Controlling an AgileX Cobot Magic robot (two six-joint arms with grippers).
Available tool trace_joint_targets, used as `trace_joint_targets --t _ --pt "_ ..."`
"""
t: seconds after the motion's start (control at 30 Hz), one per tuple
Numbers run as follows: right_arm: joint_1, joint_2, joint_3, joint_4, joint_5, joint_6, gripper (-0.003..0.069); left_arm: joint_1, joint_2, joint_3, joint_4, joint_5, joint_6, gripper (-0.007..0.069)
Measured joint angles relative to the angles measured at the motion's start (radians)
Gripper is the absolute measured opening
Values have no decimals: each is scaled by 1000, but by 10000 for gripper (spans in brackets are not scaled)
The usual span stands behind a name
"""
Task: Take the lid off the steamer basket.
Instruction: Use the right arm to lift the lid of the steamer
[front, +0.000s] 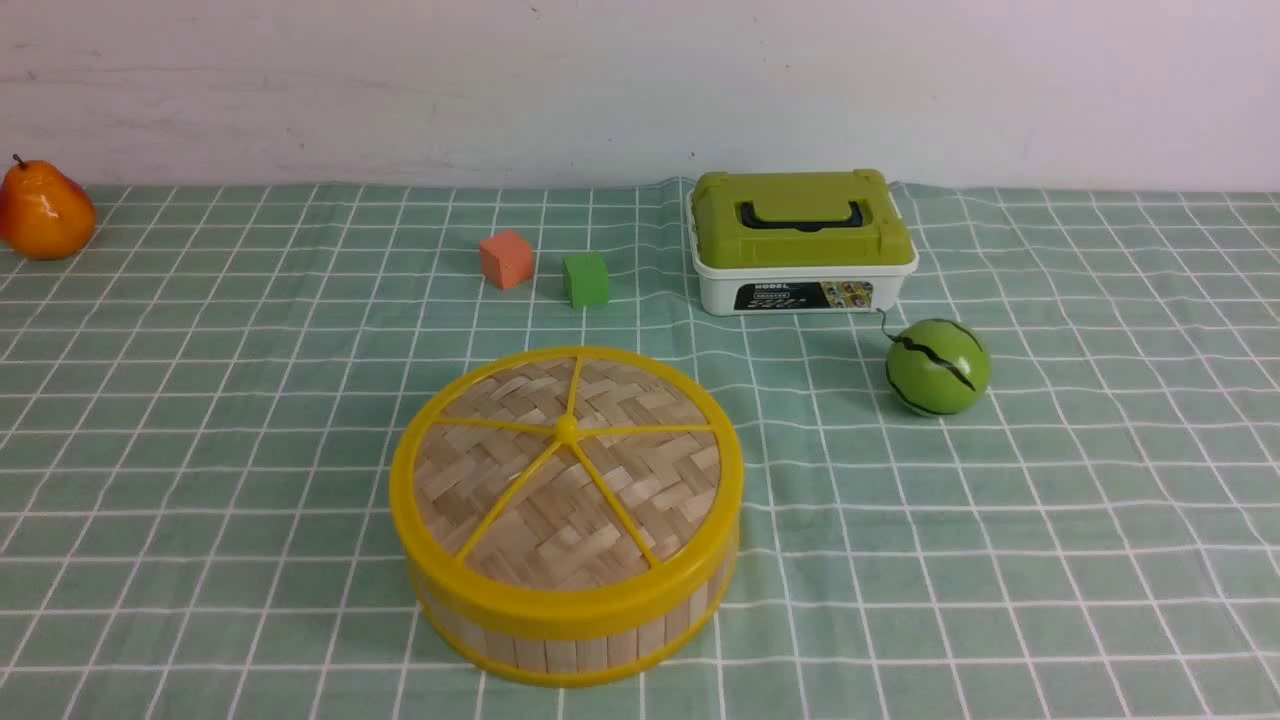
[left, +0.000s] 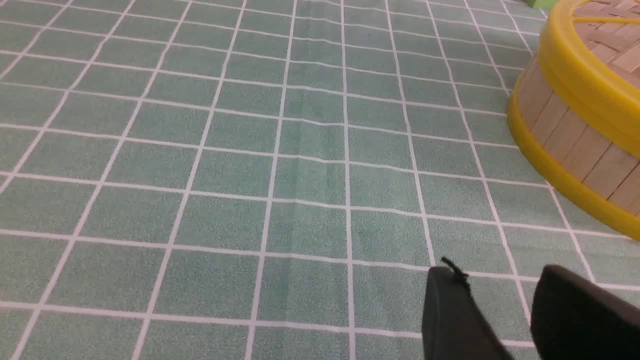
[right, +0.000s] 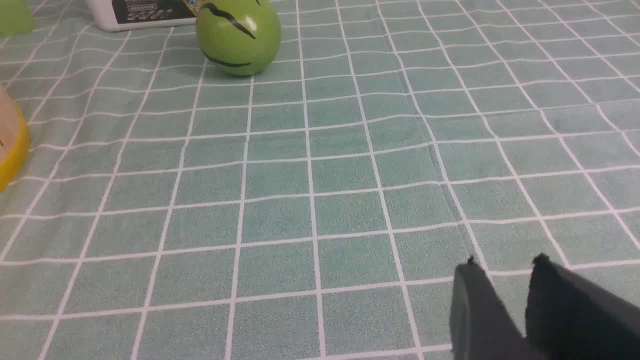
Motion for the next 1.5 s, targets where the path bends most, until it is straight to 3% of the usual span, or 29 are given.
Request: trace_joint_targets --t 1.5 --pt "0 0 0 0 0 0 197 0 0 0 0 0 0 239"
